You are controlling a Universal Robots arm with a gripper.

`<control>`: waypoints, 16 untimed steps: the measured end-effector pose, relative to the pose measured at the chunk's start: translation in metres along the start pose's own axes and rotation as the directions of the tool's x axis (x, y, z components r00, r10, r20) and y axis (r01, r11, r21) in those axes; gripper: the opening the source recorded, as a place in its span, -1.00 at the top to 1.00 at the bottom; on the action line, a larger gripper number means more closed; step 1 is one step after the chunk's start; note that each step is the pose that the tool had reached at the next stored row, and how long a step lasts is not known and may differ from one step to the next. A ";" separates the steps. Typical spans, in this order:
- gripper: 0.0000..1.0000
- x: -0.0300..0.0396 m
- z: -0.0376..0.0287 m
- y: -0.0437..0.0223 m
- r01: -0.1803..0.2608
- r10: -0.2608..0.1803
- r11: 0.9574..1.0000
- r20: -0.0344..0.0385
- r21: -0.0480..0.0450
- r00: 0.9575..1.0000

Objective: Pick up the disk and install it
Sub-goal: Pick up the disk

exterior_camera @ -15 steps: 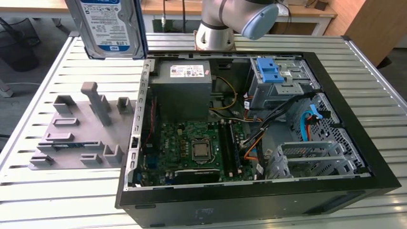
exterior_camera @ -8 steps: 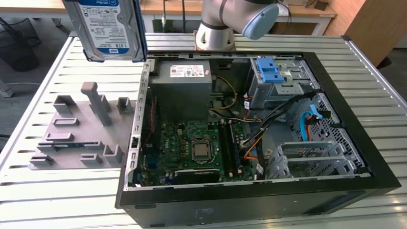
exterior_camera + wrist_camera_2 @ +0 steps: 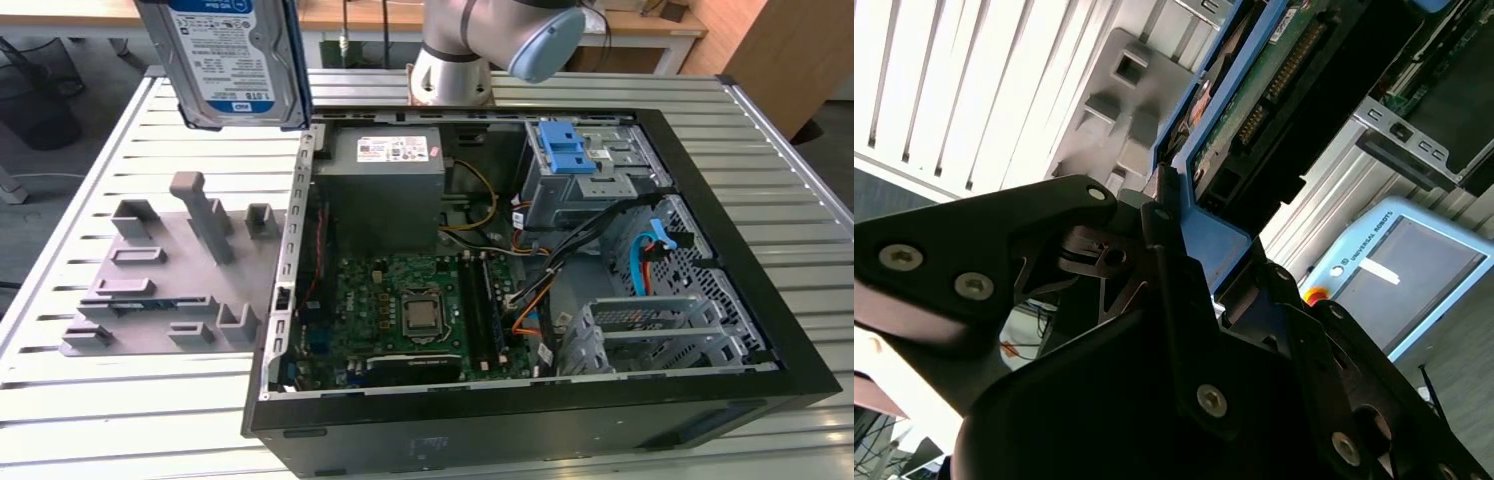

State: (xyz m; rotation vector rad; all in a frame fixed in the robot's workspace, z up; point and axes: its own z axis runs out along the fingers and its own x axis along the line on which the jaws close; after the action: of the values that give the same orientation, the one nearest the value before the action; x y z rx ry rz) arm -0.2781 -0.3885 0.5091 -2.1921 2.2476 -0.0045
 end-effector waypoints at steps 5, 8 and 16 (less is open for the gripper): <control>0.27 -0.0003 0.0000 -0.0118 0.000 0.000 1.000 0.000 0.000 1.000; 0.27 -0.0005 0.0001 -0.0178 0.000 0.000 1.000 0.000 0.000 1.000; 0.27 -0.0010 0.0001 -0.0397 0.000 0.000 1.000 0.000 0.000 1.000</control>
State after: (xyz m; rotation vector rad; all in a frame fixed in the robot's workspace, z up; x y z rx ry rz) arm -0.2384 -0.3884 0.5092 -2.1920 2.2477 -0.0044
